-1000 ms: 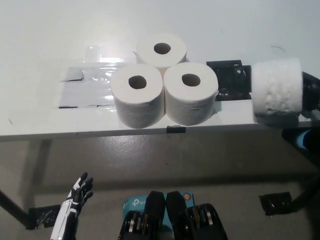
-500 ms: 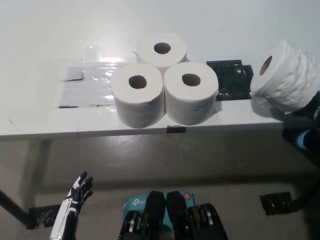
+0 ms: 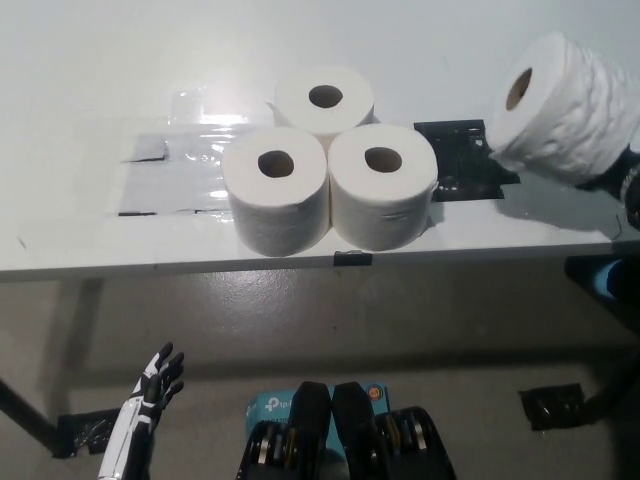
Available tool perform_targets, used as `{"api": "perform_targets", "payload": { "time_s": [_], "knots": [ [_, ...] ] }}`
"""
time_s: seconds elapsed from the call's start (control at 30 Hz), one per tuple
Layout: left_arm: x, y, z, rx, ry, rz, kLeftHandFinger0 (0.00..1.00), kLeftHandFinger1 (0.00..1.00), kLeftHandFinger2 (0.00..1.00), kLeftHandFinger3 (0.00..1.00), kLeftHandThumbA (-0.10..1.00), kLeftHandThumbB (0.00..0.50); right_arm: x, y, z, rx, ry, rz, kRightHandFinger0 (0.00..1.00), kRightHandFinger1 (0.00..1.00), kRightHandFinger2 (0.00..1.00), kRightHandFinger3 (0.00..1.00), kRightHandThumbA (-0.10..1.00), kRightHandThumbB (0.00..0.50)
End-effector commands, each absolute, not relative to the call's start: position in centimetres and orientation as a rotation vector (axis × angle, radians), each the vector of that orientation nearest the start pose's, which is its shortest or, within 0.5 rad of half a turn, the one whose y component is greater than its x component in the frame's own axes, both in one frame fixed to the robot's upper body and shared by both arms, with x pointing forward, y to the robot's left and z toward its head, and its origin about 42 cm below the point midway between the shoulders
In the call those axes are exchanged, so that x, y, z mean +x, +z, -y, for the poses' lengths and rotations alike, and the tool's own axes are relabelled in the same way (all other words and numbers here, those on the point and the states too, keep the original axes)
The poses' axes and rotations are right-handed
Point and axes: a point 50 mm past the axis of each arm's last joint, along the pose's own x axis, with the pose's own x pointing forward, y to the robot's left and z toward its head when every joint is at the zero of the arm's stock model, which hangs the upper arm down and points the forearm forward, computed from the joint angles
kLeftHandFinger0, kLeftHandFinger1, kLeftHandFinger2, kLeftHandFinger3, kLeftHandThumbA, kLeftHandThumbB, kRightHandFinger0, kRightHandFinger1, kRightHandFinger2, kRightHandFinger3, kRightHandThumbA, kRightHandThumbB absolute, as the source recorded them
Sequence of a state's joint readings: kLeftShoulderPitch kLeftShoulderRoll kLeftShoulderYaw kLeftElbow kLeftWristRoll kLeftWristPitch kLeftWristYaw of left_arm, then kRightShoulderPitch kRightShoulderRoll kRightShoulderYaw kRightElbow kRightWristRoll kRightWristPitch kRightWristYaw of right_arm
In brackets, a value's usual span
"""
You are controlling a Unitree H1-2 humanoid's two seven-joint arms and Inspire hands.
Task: A few rolls of toilet paper are kept infront of the robot and the robot uses its right hand to lift one of the rolls and and places it on top of the other rolls to stack it.
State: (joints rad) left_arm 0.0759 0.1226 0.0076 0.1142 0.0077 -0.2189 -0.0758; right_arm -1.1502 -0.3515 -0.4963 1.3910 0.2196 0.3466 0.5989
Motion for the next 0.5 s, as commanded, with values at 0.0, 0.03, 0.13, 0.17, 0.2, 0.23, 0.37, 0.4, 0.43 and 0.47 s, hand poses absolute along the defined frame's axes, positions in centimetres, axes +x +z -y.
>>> {"api": "perform_targets", "payload": {
  "time_s": [0.0, 0.03, 0.13, 0.17, 0.2, 0.23, 0.37, 0.4, 0.43, 0.47],
  "knots": [
    [25.4, 7.2, -26.1, 0.149, -0.06, 0.077, 1.0, 1.0, 1.0, 1.0, 1.0, 0.173, 58.3, 33.4, 29.6, 0.54, 0.464, -0.202, 0.0, 0.0, 0.0, 0.0, 1.0, 0.079],
    [25.4, 7.2, -26.0, 0.149, -0.059, 0.074, 1.0, 1.0, 1.0, 1.0, 1.0, 0.174, 58.4, 33.9, 29.3, 0.53, 0.464, -0.202, 0.0, 0.0, 0.0, 0.0, 0.98, 0.083],
    [25.4, 7.2, -26.0, 0.144, -0.059, 0.077, 1.0, 1.0, 1.0, 1.0, 1.0, 0.172, 58.7, 35.1, 28.6, 0.458, 0.477, -0.175, 0.0, 0.0, 0.0, 0.0, 0.97, 0.061],
    [25.4, 7.2, -26.1, 0.144, -0.058, 0.076, 1.0, 1.0, 1.0, 1.0, 1.0, 0.173, 58.8, 35.6, 28.0, 0.429, 0.479, -0.166, 0.0, 0.0, 0.0, 0.0, 0.96, 0.05],
    [25.4, 7.2, -26.0, 0.147, -0.059, 0.076, 1.0, 1.0, 1.0, 1.0, 1.0, 0.173, 58.9, 35.9, 27.7, 0.42, 0.481, -0.168, 0.0, 0.0, 0.0, 0.0, 0.93, 0.055],
    [25.5, 7.2, -26.0, 0.149, -0.059, 0.078, 1.0, 1.0, 1.0, 1.0, 1.0, 0.173, 59.0, 36.3, 27.4, 0.402, 0.488, -0.166, 0.0, 0.0, 0.0, 0.0, 0.9, 0.057],
    [25.5, 7.3, -26.0, 0.15, -0.062, 0.077, 1.0, 1.0, 1.0, 1.0, 1.0, 0.164, 59.4, 37.7, 25.9, 0.268, 0.492, -0.133, 0.0, 0.0, 0.0, 0.0, 0.97, 0.026],
    [25.5, 7.3, -26.0, 0.153, -0.06, 0.078, 1.0, 1.0, 1.0, 1.0, 1.0, 0.171, 59.5, 38.1, 25.4, 0.235, 0.487, -0.131, 0.0, 0.0, 0.0, 0.0, 0.99, 0.038],
    [25.5, 7.3, -26.1, 0.157, -0.06, 0.077, 1.0, 1.0, 1.0, 1.0, 1.0, 0.173, 59.6, 38.5, 24.9, 0.212, 0.481, -0.136, 0.0, 0.0, 0.0, 0.0, 0.99, 0.035],
    [25.4, 7.3, -26.0, 0.156, -0.06, 0.076, 1.0, 1.0, 1.0, 1.0, 1.0, 0.173, 59.6, 38.6, 24.7, 0.208, 0.482, -0.139, 0.0, 0.0, 0.0, 0.0, 0.99, 0.035]
  ]
}}
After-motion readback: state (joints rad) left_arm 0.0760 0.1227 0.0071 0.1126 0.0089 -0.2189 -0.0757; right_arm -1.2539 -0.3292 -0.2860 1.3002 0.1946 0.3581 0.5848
